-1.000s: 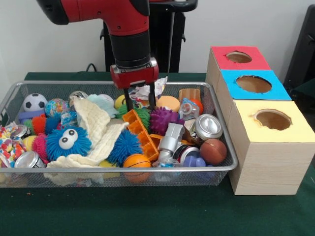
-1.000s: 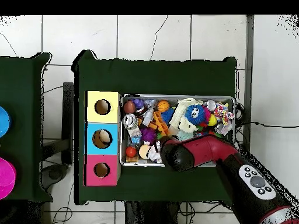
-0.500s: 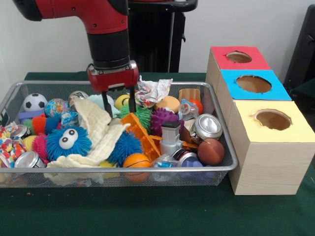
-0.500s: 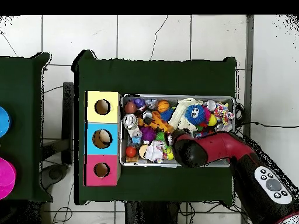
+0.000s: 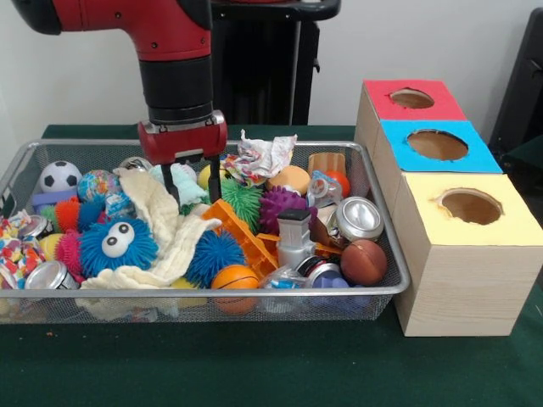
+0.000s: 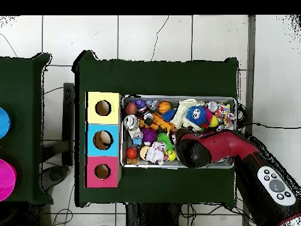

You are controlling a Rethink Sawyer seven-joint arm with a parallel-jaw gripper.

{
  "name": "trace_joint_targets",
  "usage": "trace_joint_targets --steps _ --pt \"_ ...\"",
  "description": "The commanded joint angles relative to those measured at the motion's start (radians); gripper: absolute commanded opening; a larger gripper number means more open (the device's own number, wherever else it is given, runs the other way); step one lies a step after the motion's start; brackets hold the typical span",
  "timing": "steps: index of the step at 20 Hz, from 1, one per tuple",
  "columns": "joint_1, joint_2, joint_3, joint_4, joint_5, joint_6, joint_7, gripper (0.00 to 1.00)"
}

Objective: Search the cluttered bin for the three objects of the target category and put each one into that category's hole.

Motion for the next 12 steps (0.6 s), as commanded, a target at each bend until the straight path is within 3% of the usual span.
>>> trace_joint_targets --steps 1,7,12 --pt "0.021 0.026 0.044 -0.075 -0.088 0.028 -0.255 1.0" --pt "0.107 -0.024 -0.014 -0.022 -0.111 -0.012 -0.085 1.0" --pt "0.293 -0.002 -0.178 -0.031 -0.211 -0.138 0.191 1.0"
